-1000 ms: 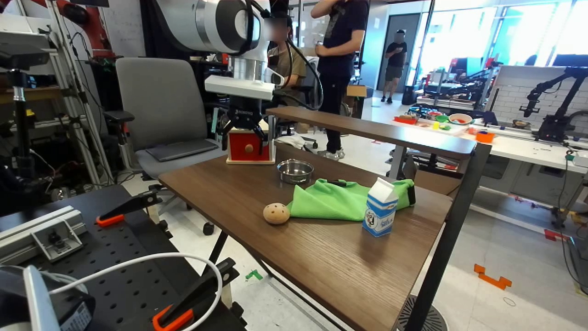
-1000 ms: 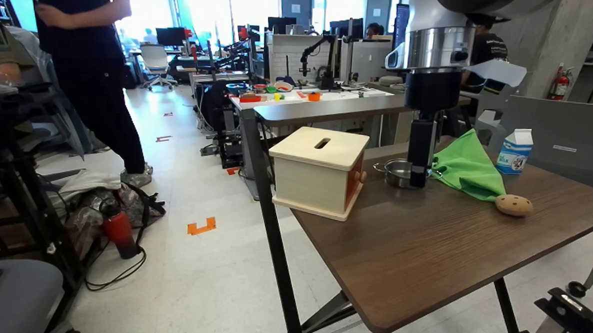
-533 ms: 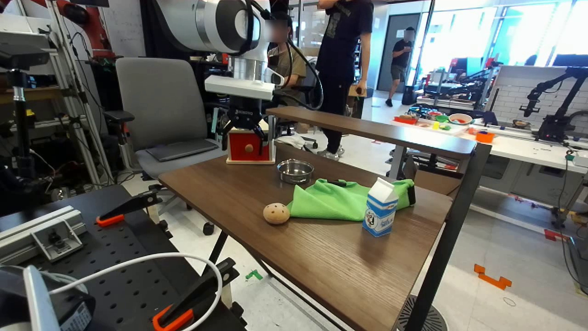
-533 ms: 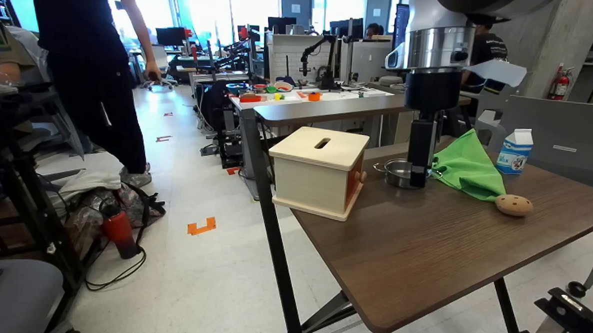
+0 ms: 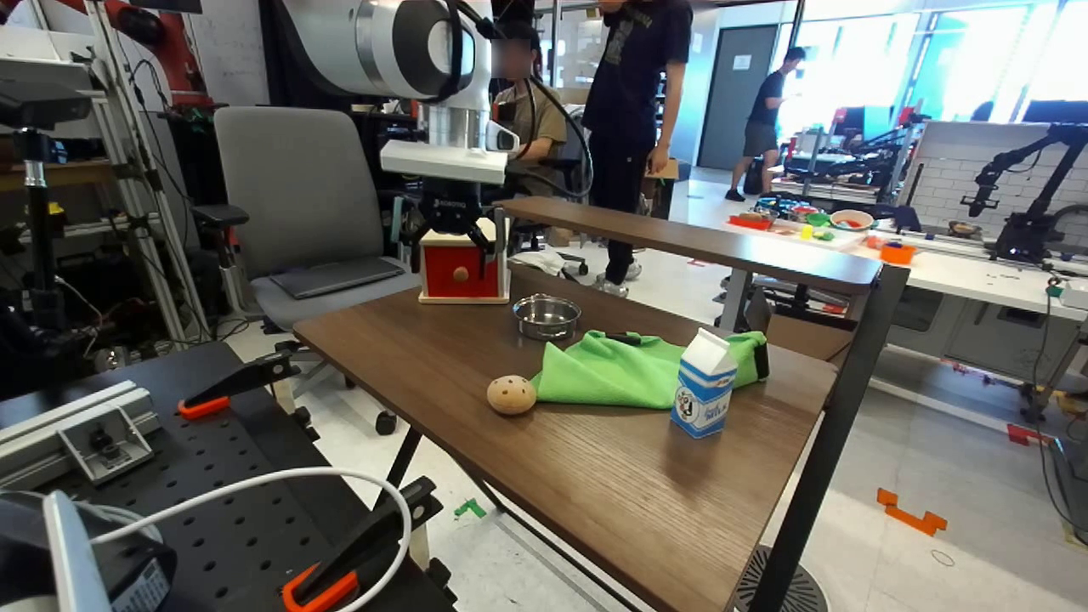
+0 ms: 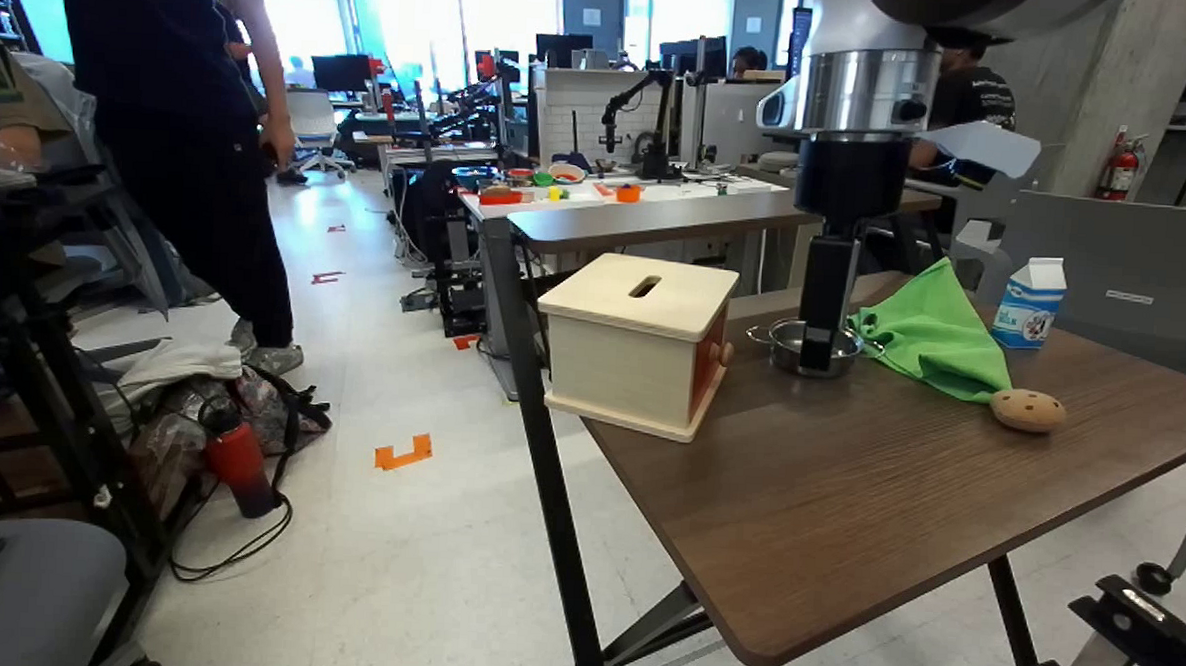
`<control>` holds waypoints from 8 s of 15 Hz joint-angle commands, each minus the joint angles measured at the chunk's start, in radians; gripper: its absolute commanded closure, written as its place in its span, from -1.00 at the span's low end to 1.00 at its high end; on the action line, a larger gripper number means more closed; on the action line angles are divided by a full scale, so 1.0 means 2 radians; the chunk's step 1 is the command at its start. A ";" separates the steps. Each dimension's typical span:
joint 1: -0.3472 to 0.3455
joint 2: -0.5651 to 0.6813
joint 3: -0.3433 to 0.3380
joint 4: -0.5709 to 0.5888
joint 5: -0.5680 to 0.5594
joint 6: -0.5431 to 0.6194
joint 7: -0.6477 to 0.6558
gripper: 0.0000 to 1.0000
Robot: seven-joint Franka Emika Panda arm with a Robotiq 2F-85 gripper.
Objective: Open the drawer
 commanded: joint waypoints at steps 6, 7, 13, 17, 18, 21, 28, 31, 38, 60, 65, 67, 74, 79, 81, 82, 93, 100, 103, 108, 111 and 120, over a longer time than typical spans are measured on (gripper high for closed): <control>-0.006 -0.021 0.020 -0.049 -0.063 0.108 -0.124 -1.00; -0.008 -0.022 0.020 -0.055 -0.067 0.116 -0.134 -1.00; -0.008 -0.035 -0.002 -0.094 -0.081 0.197 -0.119 -1.00; 0.004 -0.039 -0.025 -0.114 -0.086 0.275 -0.079 -1.00; 0.010 -0.038 -0.033 -0.120 -0.088 0.288 -0.063 -1.00; 0.041 -0.041 -0.072 -0.135 -0.106 0.308 -0.009 -1.00; 0.090 -0.032 -0.118 -0.151 -0.106 0.319 0.112 -1.00; 0.086 -0.025 -0.104 -0.156 -0.096 0.323 0.138 -1.00; 0.078 -0.011 -0.090 -0.154 -0.084 0.360 0.167 -1.00; 0.012 0.047 -0.005 -0.091 -0.064 0.364 0.124 -1.00; -0.010 0.060 0.017 -0.078 -0.070 0.362 0.096 -0.22; -0.015 0.063 0.020 -0.075 -0.074 0.362 0.087 0.12; -0.027 0.064 0.021 -0.068 -0.090 0.361 0.055 0.15; -0.030 0.064 0.024 -0.064 -0.096 0.359 0.046 -0.14; -0.030 0.064 0.026 -0.062 -0.096 0.359 0.043 -0.44; -0.030 0.064 0.026 -0.061 -0.096 0.359 0.042 -0.57; -0.037 0.067 0.032 -0.065 -0.099 0.363 0.033 0.78; -0.053 0.055 0.037 -0.087 -0.109 0.371 0.015 0.87; -0.082 0.051 0.059 -0.105 -0.114 0.372 0.007 0.87; -0.134 0.035 0.088 -0.145 -0.126 0.370 -0.015 0.87; -0.161 0.025 0.101 -0.169 -0.130 0.366 -0.030 0.87; -0.182 -0.011 0.089 -0.232 -0.155 0.359 -0.064 -0.20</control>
